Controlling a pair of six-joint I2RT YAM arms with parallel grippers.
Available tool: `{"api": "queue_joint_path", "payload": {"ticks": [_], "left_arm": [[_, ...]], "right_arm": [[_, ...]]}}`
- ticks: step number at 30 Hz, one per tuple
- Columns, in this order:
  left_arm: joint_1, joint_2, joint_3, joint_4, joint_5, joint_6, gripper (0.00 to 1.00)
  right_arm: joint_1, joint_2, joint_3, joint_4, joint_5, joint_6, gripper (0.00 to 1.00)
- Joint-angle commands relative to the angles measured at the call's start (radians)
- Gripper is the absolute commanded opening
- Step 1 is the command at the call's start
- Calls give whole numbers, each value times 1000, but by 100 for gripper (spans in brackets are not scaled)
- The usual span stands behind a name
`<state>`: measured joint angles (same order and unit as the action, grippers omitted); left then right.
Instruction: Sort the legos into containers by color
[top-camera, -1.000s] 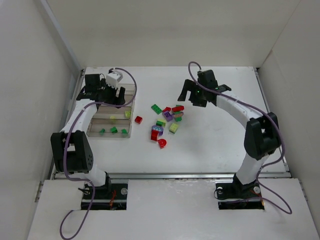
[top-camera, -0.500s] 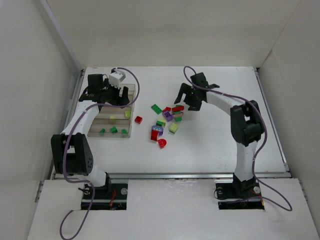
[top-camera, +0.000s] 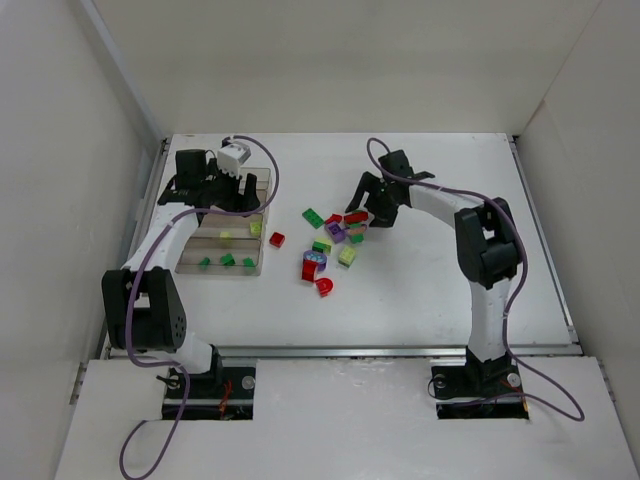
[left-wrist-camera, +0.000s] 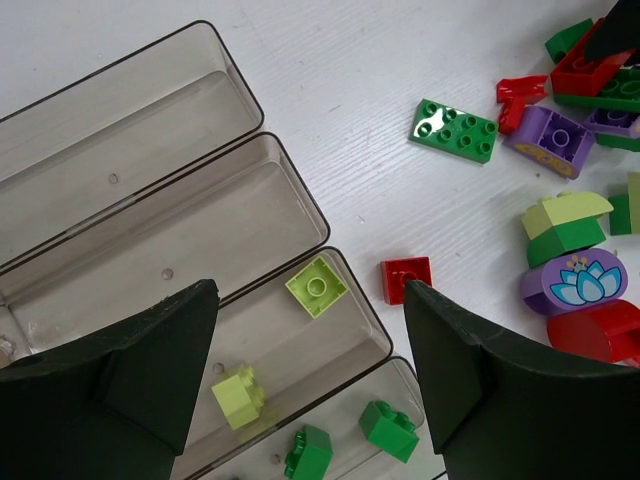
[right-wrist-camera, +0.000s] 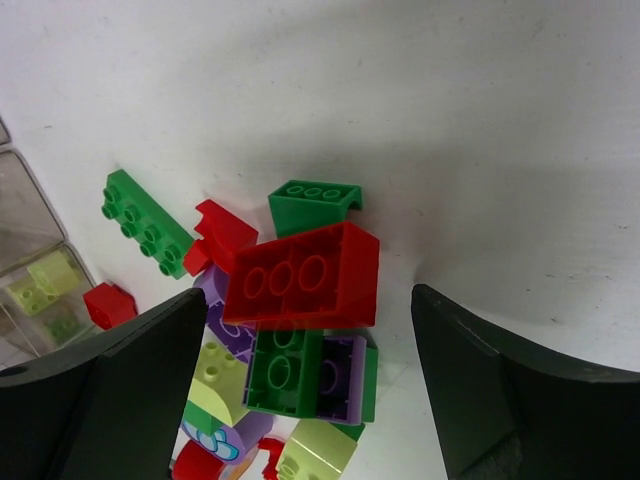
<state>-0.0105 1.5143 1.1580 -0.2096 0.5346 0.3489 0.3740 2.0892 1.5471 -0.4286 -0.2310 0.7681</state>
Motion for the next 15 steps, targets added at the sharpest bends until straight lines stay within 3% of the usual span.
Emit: {"api": "queue_joint_path", "payload": {"ticks": [1, 6, 15], "left_arm": [[1, -54, -12, 35, 31, -18, 72], [1, -63, -12, 35, 31, -18, 72], [1, -63, -12, 26, 31, -18, 72]], "right_arm": [[-3, 5, -4, 42, -18, 23, 88], [-3, 25, -4, 51, -18, 33, 84], [-3, 34, -4, 70, -36, 33, 61]]}}
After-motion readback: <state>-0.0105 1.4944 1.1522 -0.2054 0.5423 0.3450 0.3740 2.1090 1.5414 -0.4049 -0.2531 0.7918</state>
